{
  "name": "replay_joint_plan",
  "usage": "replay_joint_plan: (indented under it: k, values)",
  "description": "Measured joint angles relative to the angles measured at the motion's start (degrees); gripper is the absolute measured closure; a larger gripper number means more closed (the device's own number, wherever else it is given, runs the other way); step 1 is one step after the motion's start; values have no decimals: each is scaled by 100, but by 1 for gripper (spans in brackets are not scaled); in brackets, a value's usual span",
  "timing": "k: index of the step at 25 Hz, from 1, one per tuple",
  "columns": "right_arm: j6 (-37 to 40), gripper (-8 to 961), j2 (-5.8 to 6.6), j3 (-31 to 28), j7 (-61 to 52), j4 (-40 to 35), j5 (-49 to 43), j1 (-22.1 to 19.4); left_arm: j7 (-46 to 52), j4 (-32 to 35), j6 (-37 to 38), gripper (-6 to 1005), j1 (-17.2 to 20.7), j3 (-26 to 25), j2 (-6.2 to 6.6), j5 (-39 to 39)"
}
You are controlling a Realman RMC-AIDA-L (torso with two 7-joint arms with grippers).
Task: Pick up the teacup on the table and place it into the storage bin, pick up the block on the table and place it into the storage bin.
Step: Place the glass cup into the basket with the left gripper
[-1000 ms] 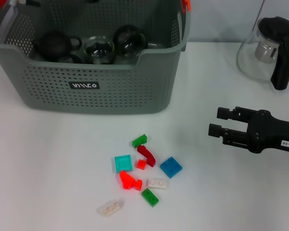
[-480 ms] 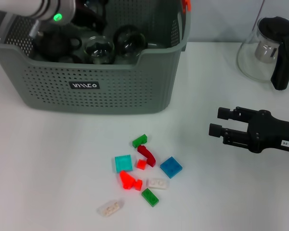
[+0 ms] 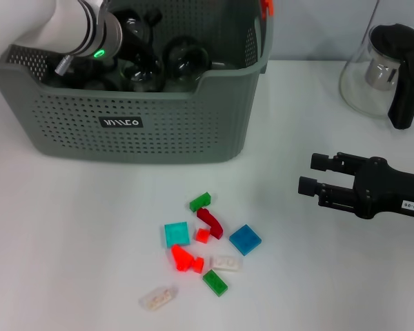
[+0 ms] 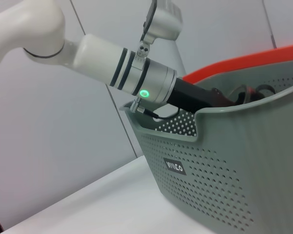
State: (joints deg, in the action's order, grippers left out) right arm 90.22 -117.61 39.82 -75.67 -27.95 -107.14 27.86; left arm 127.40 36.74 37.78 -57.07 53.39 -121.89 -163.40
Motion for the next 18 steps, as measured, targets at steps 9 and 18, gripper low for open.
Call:
replay_joint_plan:
  k: [9, 18]
  values:
    - [9, 239, 1, 0, 0, 21, 0, 0, -10, -39, -13, 960, 25, 69, -13, -12]
    - [25, 239, 1, 0, 0, 27, 0, -19, -6, -8, 28, 934, 32, 66, -28, -17]
